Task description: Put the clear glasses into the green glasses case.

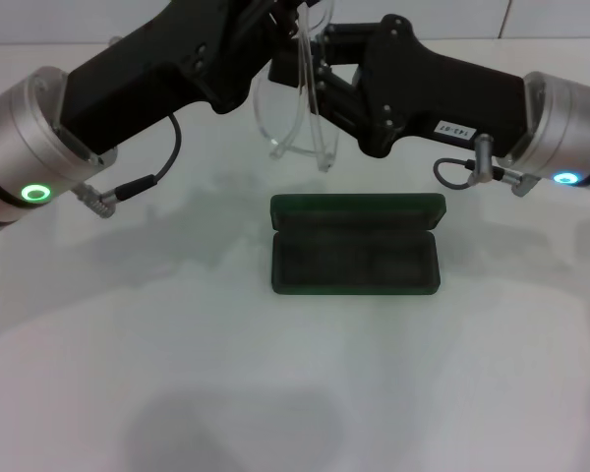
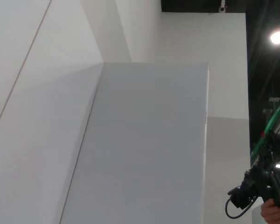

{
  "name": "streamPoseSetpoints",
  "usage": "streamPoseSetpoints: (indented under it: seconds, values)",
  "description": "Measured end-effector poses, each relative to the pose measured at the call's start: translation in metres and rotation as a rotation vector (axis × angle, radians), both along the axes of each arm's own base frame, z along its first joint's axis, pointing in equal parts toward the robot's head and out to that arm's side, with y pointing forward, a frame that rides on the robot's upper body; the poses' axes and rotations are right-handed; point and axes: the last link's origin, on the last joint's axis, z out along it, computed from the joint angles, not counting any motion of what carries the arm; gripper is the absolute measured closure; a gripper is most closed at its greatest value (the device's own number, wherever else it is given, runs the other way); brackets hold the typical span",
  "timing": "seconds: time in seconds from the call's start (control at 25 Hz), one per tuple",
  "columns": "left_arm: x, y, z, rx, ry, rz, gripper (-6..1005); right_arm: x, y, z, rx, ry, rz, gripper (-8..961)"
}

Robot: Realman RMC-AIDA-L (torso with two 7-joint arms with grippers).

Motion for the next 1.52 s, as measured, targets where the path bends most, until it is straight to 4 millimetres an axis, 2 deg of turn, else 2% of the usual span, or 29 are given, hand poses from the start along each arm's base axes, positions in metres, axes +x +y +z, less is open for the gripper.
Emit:
streamPoseSetpoints:
  seconds: [0.56, 1.52]
  values:
    - [-0.0019, 0.0011, -0.0021, -0.006, 0.000, 0.014, 957, -0.0030, -0.0013, -0.0019, -0.001, -0.012, 0.018, 839]
    - [-0.0043, -0.0009, -0.0011, -0.014, 0.008, 0.004, 957, 0.0059, -0.0012, 0.0025, 0.036, 0.013, -0.021, 839]
